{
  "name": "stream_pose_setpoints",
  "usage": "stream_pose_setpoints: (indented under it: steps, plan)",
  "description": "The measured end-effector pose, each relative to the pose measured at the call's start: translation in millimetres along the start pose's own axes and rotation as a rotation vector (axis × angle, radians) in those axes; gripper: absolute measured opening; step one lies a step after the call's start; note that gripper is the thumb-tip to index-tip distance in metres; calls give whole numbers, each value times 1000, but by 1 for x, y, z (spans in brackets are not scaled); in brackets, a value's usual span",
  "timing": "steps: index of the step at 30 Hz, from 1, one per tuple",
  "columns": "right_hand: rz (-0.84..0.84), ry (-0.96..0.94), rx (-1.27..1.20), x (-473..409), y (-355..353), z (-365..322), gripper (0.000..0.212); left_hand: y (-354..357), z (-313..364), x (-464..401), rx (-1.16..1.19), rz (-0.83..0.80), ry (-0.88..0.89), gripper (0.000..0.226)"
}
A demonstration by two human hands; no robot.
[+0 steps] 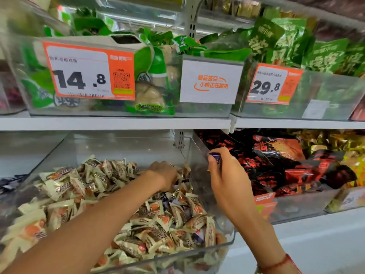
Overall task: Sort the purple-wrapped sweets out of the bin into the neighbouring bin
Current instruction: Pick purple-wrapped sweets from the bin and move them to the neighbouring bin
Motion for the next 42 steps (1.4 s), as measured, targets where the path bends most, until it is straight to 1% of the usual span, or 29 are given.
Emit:
stream_pose_setpoints:
  steps: [1,5,8,11,12,14,15,16,20,22,23,26,28,29,30,33,35,38,40,42]
  plan:
    - [-1,4,-4,0,0,2,16,0,1,0,13,15,-6,29]
    - [-15,-33,29,-1,2,2,18,-10,-19,15,307,93,-14,24]
    - [-45,-42,-9,-2,2,-3,19,-26,-36,42,438,237,-16,19]
    - [-99,-44,-94,1,3,-16,17,-45,-42,77,707,343,37,12]
    - [-115,-42,-110,3,4,-22,20,-51,-39,90,811,358,60,9]
    - [-144,-29,-145,5,7,-33,35,-60,-31,111,1005,367,87,6]
    - [-148,-14,-194,6,8,-37,41,-62,-26,118,1083,365,89,8]
    - [-137,2,-264,6,8,-39,43,-63,-22,124,1143,360,93,10]
    - [-27,49,-549,-1,0,-36,24,-64,-5,130,1290,351,121,18]
    - [-54,80,-648,-2,-2,-33,25,-62,0,125,1325,348,131,18]
    - [-79,79,-652,-2,-1,-32,25,-61,2,121,1335,339,145,18]
    - [-109,54,-561,2,1,-30,26,-60,9,108,1336,270,206,17]
    - [-49,40,-437,2,-4,-24,23,-57,7,95,1310,137,226,21]
    - [-14,36,-367,1,-9,-19,22,-53,4,87,1261,68,225,23]
    - [12,42,-322,0,-12,-14,21,-48,0,77,1173,37,215,24]
    - [24,80,-331,-4,-15,-2,21,-30,-13,35,789,110,100,20]
    - [3,85,-322,-4,-11,2,16,-15,-9,12,557,92,31,24]
    - [10,62,-295,-3,-5,4,5,2,10,-12,399,59,40,26]
    - [30,54,-275,-3,-5,5,9,2,19,-19,342,140,27,20]
    - [35,56,-268,-1,-6,7,11,-3,21,-17,318,250,-30,14]
Point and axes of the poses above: each hand's wrist, its own x-axis away from the middle knuckle, its own y-axis out of the palm, z = x × y, the point moved 5 cm from there along -x, towards the middle knuckle
